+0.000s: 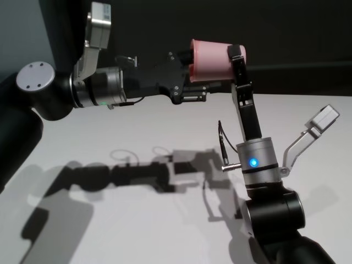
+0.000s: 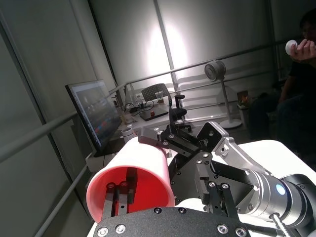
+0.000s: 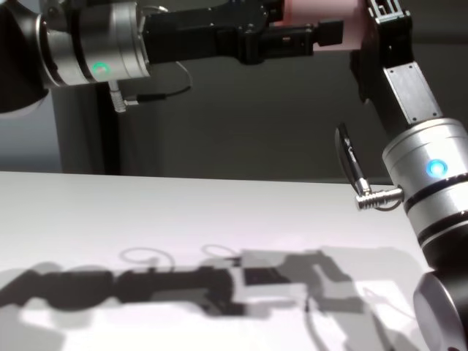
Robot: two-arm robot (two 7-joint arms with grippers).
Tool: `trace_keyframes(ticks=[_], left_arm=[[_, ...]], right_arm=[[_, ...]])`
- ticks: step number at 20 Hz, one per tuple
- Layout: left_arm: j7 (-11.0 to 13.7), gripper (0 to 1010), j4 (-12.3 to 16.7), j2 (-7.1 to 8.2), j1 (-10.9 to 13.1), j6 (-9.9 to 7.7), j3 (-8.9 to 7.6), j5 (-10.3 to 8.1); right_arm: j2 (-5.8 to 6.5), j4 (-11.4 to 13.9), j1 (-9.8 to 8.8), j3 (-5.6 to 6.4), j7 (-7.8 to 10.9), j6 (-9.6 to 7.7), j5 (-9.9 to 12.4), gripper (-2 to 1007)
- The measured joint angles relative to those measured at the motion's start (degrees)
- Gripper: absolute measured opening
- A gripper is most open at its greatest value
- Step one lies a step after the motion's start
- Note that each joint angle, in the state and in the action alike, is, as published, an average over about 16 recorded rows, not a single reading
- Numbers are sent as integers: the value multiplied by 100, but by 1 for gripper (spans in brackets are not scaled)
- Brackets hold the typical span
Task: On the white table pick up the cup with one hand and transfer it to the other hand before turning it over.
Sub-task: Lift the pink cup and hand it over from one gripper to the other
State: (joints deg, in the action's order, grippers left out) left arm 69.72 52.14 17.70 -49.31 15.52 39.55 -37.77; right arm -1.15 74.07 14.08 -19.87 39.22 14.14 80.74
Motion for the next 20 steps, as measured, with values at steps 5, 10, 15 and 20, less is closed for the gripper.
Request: trace_keyframes(ticks=[5,10,15,20], left_arm=[[0,867,-1,0,0,0,0,0],[0,956,-1,0,0,0,0,0],[-1,997,8,11,1,1,-1,2],[-3,1001,31,46,10,1,-6,7]], right_arm=[[0,0,0,0,2,0,0,786],[0,0,0,0,3,0,0,786],[0,0,0,0,5,0,0,786],[0,0,0,0,6,0,0,786]])
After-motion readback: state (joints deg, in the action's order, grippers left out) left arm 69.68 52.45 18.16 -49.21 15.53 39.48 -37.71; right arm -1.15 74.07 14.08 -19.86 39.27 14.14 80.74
